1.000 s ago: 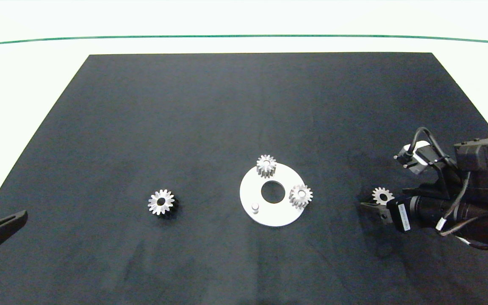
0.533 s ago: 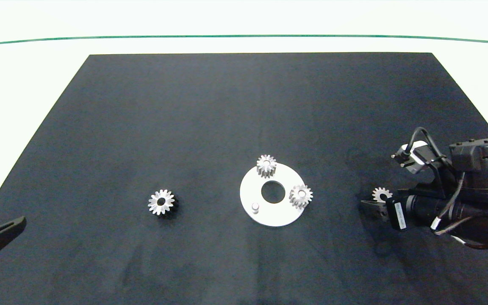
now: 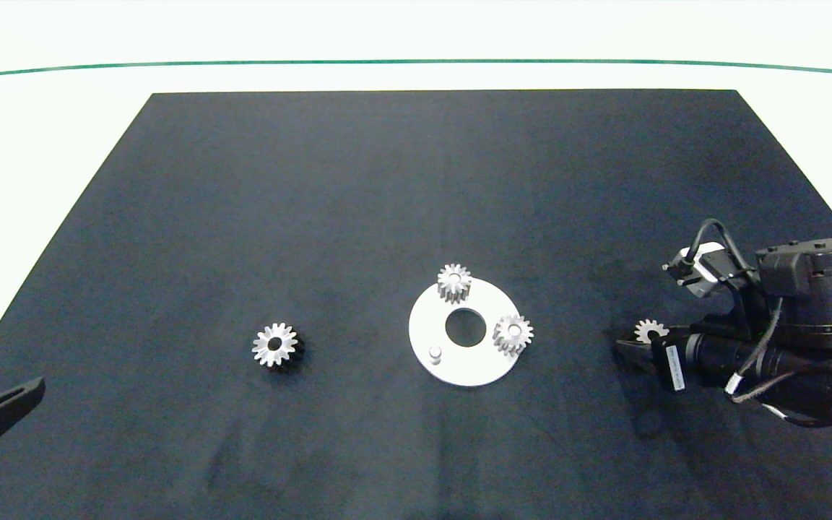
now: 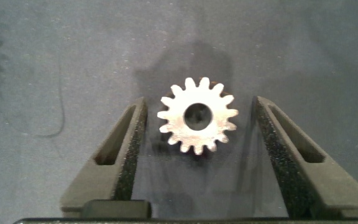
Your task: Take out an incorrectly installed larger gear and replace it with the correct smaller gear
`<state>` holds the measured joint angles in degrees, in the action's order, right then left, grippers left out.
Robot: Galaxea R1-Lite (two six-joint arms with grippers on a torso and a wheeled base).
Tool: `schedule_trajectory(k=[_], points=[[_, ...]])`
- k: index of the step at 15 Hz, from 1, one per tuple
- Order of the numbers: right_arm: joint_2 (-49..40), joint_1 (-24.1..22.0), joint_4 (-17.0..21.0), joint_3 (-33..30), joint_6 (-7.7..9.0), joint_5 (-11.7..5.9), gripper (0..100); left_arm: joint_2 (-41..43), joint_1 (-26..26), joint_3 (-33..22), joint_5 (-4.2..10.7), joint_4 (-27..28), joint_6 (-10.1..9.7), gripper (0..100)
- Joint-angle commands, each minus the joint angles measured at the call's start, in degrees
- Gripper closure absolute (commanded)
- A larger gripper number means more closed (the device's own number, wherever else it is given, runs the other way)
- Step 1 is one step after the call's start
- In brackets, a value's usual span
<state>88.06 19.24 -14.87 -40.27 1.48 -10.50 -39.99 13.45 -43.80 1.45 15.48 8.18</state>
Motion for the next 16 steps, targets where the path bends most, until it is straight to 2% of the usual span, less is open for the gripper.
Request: schedule_trajectory(k=[1,16], points=[[0.4,0.3,-0.9,0.2,-0.33,-0.49,38,0.3,0.1,0.6,0.04,0.1,0.08,0],[0.3,0.3,-1.9,1.2,-0.33,-1.28,69,0.7,0.1,0.8,0.04,0.1,0.08,0]])
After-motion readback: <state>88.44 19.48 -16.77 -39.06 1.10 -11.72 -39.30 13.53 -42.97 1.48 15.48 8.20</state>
